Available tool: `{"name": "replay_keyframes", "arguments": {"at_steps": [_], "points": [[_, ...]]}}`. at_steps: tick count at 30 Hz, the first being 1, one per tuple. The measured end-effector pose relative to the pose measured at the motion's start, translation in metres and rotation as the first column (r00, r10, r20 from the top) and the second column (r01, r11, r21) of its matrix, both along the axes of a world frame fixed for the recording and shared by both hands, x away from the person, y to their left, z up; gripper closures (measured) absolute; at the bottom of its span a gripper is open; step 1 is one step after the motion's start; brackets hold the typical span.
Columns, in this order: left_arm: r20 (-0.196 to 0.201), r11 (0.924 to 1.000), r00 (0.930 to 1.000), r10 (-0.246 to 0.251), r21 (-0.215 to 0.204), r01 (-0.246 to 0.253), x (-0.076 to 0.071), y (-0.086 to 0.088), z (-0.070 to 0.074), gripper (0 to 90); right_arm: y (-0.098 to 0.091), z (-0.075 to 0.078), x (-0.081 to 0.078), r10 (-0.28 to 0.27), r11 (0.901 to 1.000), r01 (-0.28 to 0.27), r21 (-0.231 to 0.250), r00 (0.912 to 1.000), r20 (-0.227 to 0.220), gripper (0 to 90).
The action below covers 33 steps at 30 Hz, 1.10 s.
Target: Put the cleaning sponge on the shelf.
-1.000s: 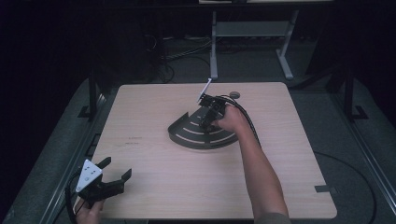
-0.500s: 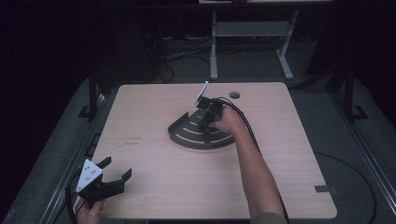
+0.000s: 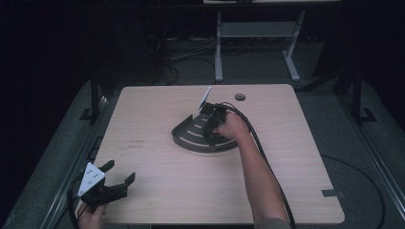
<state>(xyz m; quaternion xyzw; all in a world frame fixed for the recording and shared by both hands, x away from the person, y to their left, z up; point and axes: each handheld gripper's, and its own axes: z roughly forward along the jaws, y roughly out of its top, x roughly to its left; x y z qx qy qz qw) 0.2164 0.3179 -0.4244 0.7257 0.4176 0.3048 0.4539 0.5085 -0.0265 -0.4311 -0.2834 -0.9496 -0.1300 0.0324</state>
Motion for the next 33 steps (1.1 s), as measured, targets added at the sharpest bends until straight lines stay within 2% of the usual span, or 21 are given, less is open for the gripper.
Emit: {"name": "replay_keyframes", "arguments": {"at_steps": [5, 9, 11, 25, 33], "points": [[-0.001, 1.0, 1.0, 0.003, -0.005, -0.003, 0.0, 0.002, 0.0, 13.2, 0.0, -0.002, -0.001, -0.005, 0.9999, 0.005, 0.011, 0.9999, 0.013, 32.3], [-0.001, 1.0, 1.0, 0.001, 0.001, -0.001, 0.0, 0.0, 0.0, 13.2, -0.005, -0.003, -0.001, -0.029, 0.9991, 0.029, 0.031, 0.9995, 0.013, 29.2], [-0.002, 1.0, 1.0, 0.0, 0.004, 0.0, 0.0, -0.001, 0.0, 13.2, -0.006, -0.003, -0.002, -0.033, 0.9991, 0.033, 0.026, 0.9994, 0.005, 27.9], [-0.006, 1.0, 1.0, -0.003, 0.0, 0.003, 0.001, -0.001, -0.001, 13.2, -0.014, 0.013, -0.006, -0.06, 0.9973, 0.059, 0.044, 0.9979, 0.025, 18.9], [-0.002, 1.0, 1.0, -0.001, 0.0, 0.001, 0.0, -0.001, 0.0, 13.2, -0.021, 0.026, -0.01, -0.061, 0.9964, 0.058, 0.062, 0.9971, 0.046, 17.9]]}}
